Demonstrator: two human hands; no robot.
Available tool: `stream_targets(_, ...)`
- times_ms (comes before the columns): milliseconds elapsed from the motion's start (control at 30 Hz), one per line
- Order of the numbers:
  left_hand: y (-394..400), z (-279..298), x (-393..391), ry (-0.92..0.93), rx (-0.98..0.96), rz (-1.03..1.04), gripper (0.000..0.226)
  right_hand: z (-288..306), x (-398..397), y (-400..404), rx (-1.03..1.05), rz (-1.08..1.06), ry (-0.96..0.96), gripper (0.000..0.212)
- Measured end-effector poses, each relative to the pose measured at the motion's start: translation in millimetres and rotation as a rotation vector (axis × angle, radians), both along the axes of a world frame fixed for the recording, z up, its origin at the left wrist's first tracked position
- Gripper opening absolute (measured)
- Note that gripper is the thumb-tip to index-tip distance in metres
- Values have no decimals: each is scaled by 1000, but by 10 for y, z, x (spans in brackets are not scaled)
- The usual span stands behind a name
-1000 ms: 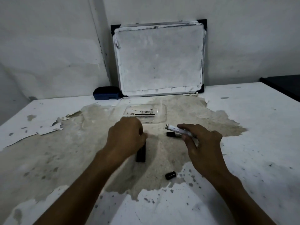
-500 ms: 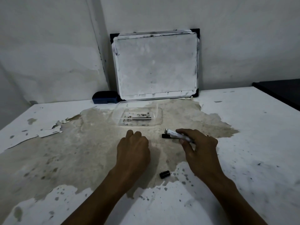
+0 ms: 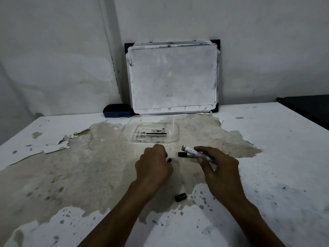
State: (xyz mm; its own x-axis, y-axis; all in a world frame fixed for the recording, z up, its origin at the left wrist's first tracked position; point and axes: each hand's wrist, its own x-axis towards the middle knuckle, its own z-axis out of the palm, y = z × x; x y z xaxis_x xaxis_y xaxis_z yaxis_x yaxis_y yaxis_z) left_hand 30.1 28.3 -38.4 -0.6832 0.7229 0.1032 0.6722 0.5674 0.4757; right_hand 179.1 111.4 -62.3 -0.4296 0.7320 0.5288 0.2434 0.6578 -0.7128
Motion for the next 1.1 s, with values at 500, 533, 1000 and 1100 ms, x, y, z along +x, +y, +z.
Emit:
stream_targets(500,-124,581,31,-859,1020,-83,11,130,48,9,-360,291,280,32)
stream_targets(533,-119,580,30,-865,1048,-76,11,132,55,8,-358,293,280,32)
stream_targets(1000,-59,394,218,-669,769,-222,15,168,46,-20,-345,325,269,29)
stream_targets(1100,-97,390,218,-632,681,-230,31,175,57,-9,-403,337,315,28)
